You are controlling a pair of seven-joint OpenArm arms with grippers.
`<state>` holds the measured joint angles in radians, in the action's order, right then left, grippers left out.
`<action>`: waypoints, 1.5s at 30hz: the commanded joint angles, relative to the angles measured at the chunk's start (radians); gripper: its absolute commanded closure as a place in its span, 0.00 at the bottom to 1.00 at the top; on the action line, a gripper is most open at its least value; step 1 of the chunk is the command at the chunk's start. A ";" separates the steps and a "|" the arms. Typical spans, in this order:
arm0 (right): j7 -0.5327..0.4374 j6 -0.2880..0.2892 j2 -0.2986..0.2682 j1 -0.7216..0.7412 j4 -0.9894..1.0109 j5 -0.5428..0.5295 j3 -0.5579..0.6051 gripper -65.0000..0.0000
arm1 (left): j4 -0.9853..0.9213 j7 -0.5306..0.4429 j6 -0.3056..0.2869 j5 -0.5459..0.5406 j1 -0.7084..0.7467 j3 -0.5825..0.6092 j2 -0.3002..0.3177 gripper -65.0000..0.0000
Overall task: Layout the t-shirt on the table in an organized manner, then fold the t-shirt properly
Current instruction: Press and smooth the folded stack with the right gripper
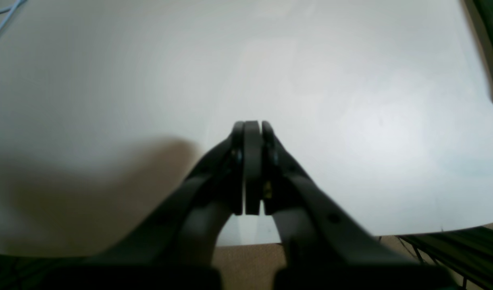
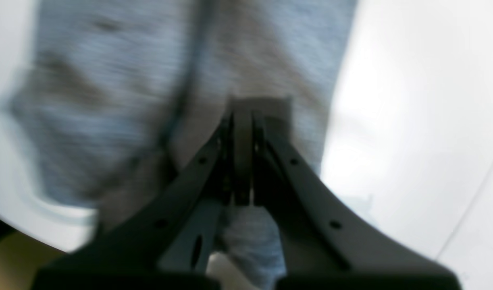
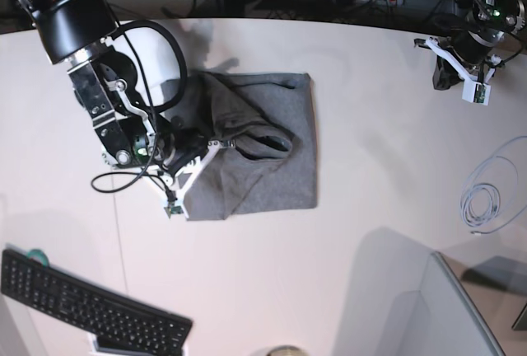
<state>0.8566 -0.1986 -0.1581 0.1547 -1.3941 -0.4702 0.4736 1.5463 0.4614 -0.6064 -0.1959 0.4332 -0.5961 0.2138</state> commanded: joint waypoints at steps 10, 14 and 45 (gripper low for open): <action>-0.072 0.004 0.121 0.101 0.088 -0.014 0.081 1.00 | 0.013 -0.017 -0.002 -0.017 0.005 -0.008 0.011 1.00; -0.073 0.004 0.162 0.147 0.112 -0.014 0.081 1.00 | 0.013 -0.017 -0.002 -0.017 0.005 -0.008 0.011 1.00; 0.042 -0.005 0.039 -0.073 -0.215 -0.014 0.129 1.00 | -0.008 -0.017 -0.002 -0.015 -0.020 0.001 0.016 1.00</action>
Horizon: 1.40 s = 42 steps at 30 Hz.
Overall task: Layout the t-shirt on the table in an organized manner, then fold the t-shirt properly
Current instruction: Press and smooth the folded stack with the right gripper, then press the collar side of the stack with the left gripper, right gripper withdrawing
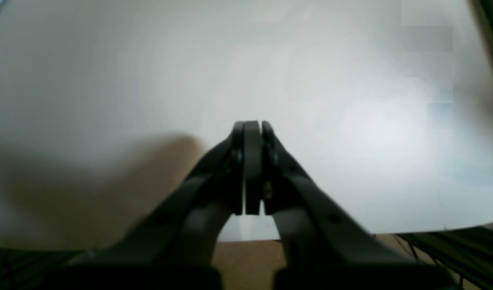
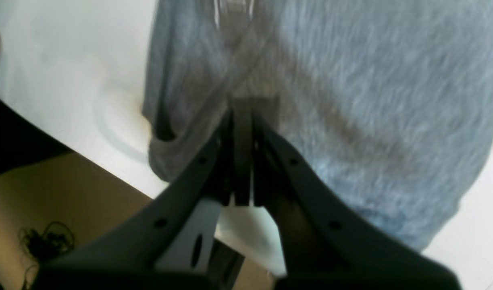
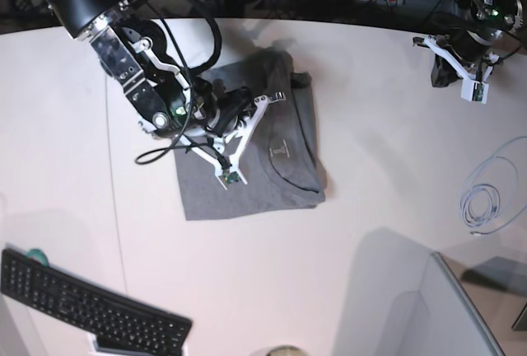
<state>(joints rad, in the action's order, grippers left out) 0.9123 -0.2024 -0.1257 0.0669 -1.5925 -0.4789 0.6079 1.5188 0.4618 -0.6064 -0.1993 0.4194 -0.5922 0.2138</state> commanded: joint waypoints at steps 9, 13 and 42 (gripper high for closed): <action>-0.101 0.001 0.059 0.000 0.128 -0.005 0.122 1.00 | 0.016 -0.013 -0.002 -0.004 -0.024 -0.002 0.014 1.00; -0.121 0.001 0.090 0.009 0.148 -0.005 0.174 1.00 | 0.015 -0.015 -0.002 -0.004 -0.018 -0.002 0.016 1.00; -0.124 -0.024 -0.117 -0.123 -0.199 -0.007 -0.118 1.00 | 0.127 -0.008 -0.065 -0.167 -0.078 0.156 -0.100 0.89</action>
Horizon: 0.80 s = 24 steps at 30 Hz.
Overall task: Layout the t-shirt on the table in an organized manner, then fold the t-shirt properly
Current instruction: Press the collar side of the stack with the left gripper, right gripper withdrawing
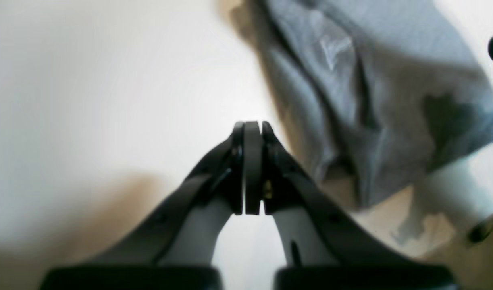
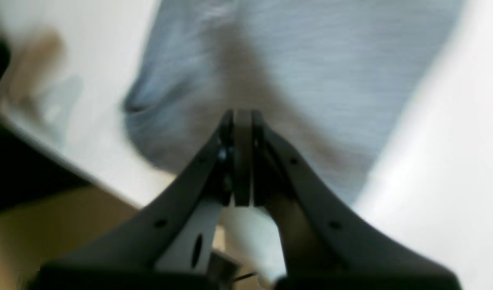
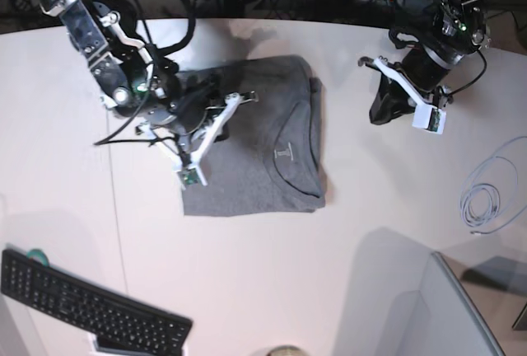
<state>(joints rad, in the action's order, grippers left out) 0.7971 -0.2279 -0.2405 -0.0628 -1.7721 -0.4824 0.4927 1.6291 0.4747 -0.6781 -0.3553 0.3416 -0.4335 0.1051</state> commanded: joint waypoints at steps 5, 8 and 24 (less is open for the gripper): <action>-0.012 0.003 -0.067 -0.052 -0.051 -0.003 -0.110 1.00 | -0.069 -0.024 0.005 -0.126 -0.039 0.026 0.012 0.04; -0.014 0.005 -0.073 -0.078 -0.051 -0.003 -0.151 1.00 | -0.158 -0.026 0.005 -0.143 -0.100 0.065 0.012 0.00; -0.014 0.005 -0.073 -0.087 -0.048 -0.003 -0.160 1.00 | -0.531 -0.032 0.011 -0.143 -0.318 0.216 -0.011 0.00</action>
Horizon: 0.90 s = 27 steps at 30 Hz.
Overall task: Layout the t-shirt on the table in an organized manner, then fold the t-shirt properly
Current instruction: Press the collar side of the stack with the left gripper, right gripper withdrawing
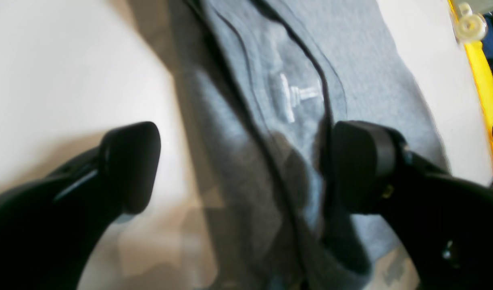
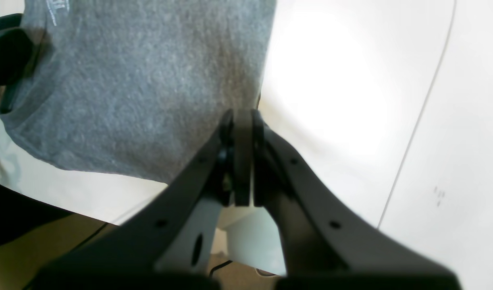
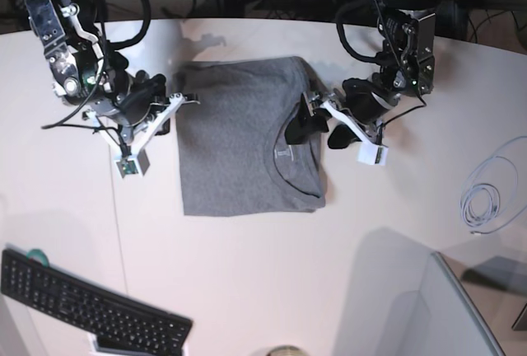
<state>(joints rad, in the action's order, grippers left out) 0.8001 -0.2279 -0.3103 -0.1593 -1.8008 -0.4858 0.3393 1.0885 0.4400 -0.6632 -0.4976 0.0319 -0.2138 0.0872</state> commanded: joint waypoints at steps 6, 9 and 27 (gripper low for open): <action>-0.017 0.005 -0.003 0.010 -0.020 0.000 -0.007 1.00 | -0.072 0.003 -0.003 0.001 -0.037 -0.002 0.006 0.27; -0.017 0.005 -0.005 0.010 -0.020 0.000 -0.009 1.00 | -0.078 0.003 -0.003 0.001 -0.042 -0.002 0.006 0.59; -0.080 0.160 -0.013 -0.145 -0.017 -0.003 -0.403 1.00 | -0.070 0.012 -0.003 0.003 -0.134 0.422 0.211 1.00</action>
<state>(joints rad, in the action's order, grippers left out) 0.7383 -0.0765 -0.3134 -0.3092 -1.8015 -0.4850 -0.0612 1.0061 0.4389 -0.6628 -0.5045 -0.0914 0.2169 0.2886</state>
